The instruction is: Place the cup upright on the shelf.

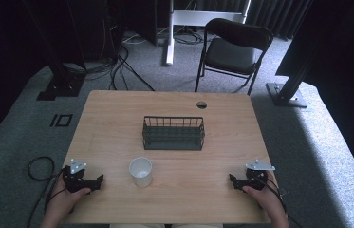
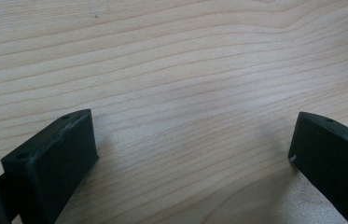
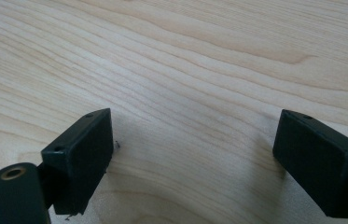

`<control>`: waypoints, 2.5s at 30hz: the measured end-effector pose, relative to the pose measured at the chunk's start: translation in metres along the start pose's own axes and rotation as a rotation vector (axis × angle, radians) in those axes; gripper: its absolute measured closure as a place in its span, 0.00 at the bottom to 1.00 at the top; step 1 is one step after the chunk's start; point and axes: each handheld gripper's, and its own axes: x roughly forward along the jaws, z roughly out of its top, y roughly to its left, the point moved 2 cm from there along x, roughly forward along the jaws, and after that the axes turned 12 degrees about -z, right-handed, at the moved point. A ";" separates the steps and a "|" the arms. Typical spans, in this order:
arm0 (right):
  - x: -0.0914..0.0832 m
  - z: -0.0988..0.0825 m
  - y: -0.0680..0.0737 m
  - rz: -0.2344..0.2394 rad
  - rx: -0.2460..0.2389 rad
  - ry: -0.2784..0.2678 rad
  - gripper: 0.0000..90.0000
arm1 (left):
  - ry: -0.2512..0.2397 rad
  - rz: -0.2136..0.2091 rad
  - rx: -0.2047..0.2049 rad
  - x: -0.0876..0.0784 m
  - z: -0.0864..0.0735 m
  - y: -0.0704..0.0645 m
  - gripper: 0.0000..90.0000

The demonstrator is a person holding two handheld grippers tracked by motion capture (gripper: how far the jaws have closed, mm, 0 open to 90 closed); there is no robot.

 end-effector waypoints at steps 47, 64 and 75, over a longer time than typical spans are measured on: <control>-0.006 0.024 0.033 0.129 -0.073 -0.070 0.13 | 0.000 0.000 0.000 0.000 0.000 0.000 0.01; 0.000 0.054 0.086 0.265 -0.180 -0.115 0.13 | 0.000 -0.001 0.000 0.000 0.000 0.000 0.01; -0.002 0.063 0.113 0.337 -0.228 -0.140 0.13 | 0.000 0.000 0.000 0.000 0.000 0.000 0.01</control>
